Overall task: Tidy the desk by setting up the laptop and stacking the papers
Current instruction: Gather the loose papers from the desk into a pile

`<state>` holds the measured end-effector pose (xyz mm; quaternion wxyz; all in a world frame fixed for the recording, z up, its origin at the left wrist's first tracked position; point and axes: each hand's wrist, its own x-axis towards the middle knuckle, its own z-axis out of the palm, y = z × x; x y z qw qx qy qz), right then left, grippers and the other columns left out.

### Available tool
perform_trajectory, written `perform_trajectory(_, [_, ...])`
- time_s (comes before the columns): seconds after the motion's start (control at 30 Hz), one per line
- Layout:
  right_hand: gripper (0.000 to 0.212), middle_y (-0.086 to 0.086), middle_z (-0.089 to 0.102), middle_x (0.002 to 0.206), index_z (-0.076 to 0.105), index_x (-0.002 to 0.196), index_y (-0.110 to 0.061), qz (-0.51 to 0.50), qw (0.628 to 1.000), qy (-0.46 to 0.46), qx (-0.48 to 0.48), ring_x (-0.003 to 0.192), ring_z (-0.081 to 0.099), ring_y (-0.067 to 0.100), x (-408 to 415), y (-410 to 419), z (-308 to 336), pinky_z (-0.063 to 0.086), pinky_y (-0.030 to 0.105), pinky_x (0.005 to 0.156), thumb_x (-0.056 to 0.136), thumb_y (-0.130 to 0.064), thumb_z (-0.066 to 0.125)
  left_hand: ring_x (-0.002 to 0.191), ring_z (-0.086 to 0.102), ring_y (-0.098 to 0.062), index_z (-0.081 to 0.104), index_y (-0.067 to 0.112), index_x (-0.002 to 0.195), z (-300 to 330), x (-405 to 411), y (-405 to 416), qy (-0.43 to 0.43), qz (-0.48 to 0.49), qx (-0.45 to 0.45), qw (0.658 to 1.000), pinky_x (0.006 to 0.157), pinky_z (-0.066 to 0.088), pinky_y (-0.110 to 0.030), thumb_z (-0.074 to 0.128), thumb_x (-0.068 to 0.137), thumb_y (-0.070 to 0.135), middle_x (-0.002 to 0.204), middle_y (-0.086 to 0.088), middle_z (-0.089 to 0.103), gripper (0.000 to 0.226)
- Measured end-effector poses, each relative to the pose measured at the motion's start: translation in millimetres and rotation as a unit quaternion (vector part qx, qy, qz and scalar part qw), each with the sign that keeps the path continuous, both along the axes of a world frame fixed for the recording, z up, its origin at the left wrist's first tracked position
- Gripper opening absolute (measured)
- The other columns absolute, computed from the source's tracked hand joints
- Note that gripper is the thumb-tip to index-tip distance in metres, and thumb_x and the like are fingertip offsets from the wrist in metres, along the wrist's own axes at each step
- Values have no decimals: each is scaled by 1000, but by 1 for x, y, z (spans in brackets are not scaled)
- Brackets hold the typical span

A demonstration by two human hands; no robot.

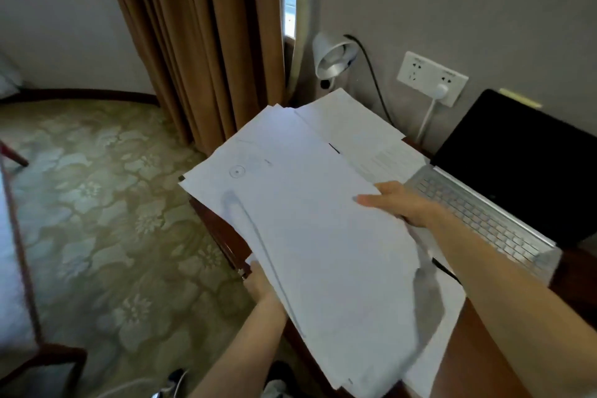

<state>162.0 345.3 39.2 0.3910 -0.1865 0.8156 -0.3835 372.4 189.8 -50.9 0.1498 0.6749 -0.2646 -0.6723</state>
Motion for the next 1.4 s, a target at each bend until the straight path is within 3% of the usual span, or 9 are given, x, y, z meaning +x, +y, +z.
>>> perform_trajectory(0.13, [68, 5, 43, 144, 40, 141, -4, 52, 974, 53, 216, 131, 43, 25, 8, 12, -64, 42, 20, 93, 86, -33, 69, 94, 58, -29, 57, 4, 121, -4, 10, 10, 46, 13, 61, 997, 88, 46, -35, 35, 96, 48, 109, -10, 62, 55])
perform_trajectory(0.27, [67, 13, 28, 148, 30, 143, -5, 89, 932, 208, 285, 136, 26, 31, 16, 16, -88, 36, 42, 104, 92, -41, 57, 97, 59, -36, 62, -5, 113, -8, 3, 19, -16, -7, 5, 1000, 94, 47, -42, 48, 94, 31, 110, -20, 64, 43])
perform_trajectory(0.4, [81, 15, 27, 146, 28, 144, -5, 54, 946, 195, 253, 133, 28, 36, 21, 13, -86, 38, 45, 103, 85, -46, 65, 99, 56, -32, 53, -5, 123, 1, -15, 37, -31, -66, 17, 997, 84, 44, -36, 54, 93, 16, 120, -19, 59, 37])
perform_trajectory(0.53, [89, 16, 42, 138, 32, 141, -11, 10, 949, 176, 262, 126, 45, 38, 22, 21, -87, 43, 43, 98, 73, -51, 75, 113, 51, -32, 42, -1, 135, 4, -27, 57, -19, -162, 3, 987, 87, 37, -31, 56, 91, 11, 129, -16, 52, 48])
perform_trajectory(0.8, [59, 8, 61, 123, 54, 130, -5, -73, 990, -31, 120, 114, 58, 27, 28, 66, -79, 45, 36, 102, 78, -16, 78, 77, 61, -21, 57, 8, 96, -14, -6, 43, -36, -346, 21, 937, 64, 52, -29, 67, 85, 27, 91, -8, 64, 25])
perform_trajectory(0.93, [5, 0, 64, 84, 65, 88, -11, -46, 991, 11, 124, 79, 61, 14, 34, 84, -57, 46, 18, 68, 86, -14, 69, 78, 65, -22, 61, 1, 96, -13, -14, -10, -24, -249, -40, 967, 73, 51, -34, 59, 89, 39, 97, -9, 70, 39])
perform_trajectory(1.07, [24, -12, 52, 49, 57, 65, -12, -26, 993, -7, 115, 44, 46, 0, 40, 93, -27, 37, 16, 49, 88, -11, 66, 101, 64, -25, 55, 3, 120, -1, -37, -66, 52, -137, 17, 989, 90, 47, -39, 60, 91, 30, 120, -13, 65, 40])
perform_trajectory(1.2, [20, 7, 51, 63, 65, 74, 3, -3, 993, -23, 113, 52, 47, 11, 42, 95, 8, 37, 18, 48, 89, -11, 65, 109, 64, -29, 58, 3, 113, -3, -58, -93, 24, -139, 7, 990, 87, 47, -37, 65, 89, 21, 122, -15, 65, 31])
perform_trajectory(1.4, [34, 11, 56, 66, 62, 76, 11, -129, 989, 11, 65, 63, 49, 21, 29, 99, 41, 39, 25, 57, 83, -21, 72, 32, 57, -7, 59, -11, 111, -22, -64, -123, -9, -223, -59, 973, 45, 51, -17, 57, 88, -4, 89, -15, 64, 24])
